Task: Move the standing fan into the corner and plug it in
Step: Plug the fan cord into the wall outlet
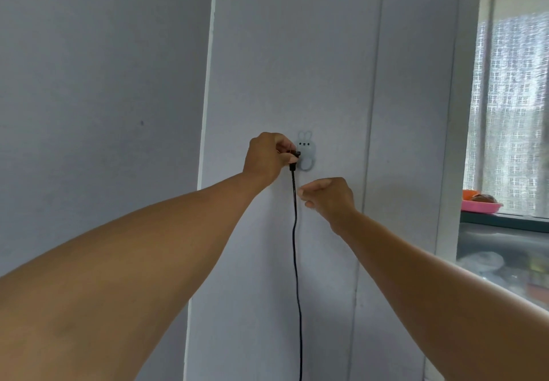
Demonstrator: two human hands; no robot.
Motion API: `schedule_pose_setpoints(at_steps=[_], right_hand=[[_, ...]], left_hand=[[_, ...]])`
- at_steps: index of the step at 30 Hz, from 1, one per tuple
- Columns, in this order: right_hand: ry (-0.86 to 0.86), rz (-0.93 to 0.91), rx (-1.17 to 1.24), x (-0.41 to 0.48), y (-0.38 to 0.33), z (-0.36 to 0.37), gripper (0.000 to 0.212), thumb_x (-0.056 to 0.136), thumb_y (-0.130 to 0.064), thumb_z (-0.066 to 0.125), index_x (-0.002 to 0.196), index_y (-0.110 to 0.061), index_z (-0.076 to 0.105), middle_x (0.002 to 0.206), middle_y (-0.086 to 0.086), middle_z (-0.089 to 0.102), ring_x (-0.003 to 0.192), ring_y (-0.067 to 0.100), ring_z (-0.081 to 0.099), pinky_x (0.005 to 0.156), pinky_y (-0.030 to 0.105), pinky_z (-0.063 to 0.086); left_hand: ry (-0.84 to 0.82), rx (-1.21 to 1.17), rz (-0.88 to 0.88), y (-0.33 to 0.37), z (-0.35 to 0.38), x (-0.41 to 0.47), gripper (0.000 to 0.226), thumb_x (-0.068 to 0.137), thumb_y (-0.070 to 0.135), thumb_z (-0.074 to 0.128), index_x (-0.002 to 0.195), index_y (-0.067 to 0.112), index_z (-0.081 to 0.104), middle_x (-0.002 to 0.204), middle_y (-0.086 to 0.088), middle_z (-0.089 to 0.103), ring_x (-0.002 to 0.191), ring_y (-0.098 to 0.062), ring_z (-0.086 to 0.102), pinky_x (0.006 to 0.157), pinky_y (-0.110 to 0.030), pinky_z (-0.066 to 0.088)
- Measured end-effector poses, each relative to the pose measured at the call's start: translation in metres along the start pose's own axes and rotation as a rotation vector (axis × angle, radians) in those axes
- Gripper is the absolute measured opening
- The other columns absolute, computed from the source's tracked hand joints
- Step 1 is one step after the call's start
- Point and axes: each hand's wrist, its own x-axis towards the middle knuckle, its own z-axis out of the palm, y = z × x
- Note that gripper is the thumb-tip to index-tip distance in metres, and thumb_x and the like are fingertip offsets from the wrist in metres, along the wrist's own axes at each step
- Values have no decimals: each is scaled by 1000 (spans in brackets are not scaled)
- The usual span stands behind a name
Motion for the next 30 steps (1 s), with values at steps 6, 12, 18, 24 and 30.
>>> schedule_pose_setpoints(at_steps=[6,12,18,24,30], right_hand=[[-22,-108,-127,12,10,-8,9,85,-17,71,88,-10,76,91,8,76,83,21,73,86,42,60],[-24,-254,-323,17,7,-13,13,90,-22,65,90,-16,75,97,6,76,89,27,72,86,45,59],[-20,-296,-374,23,7,-15,12,89,-24,64,88,-18,75,94,4,76,85,26,73,83,44,59],[-23,-228,-288,30,9,-17,19,86,-14,59,74,-18,74,69,-2,75,61,14,74,71,39,64],[-111,-68,-208,36,8,-4,20,79,-24,80,68,-10,72,53,-1,73,50,15,72,64,38,65]], left_hand=[[78,24,52,4,7,14,16,76,-2,72,93,-1,72,94,-16,70,76,-15,60,74,-27,53],[106,35,69,3,16,26,16,77,-3,71,93,0,73,97,-15,70,80,-15,60,80,-33,55],[96,32,33,-4,23,33,18,76,2,74,94,3,75,95,-12,73,78,-12,61,76,-23,50],[75,2,-69,-12,28,32,20,74,8,77,94,8,76,94,-7,75,89,-21,70,91,-36,54],[56,-25,-139,-13,27,30,22,72,11,80,94,9,77,97,-7,76,95,-20,70,98,-42,50]])
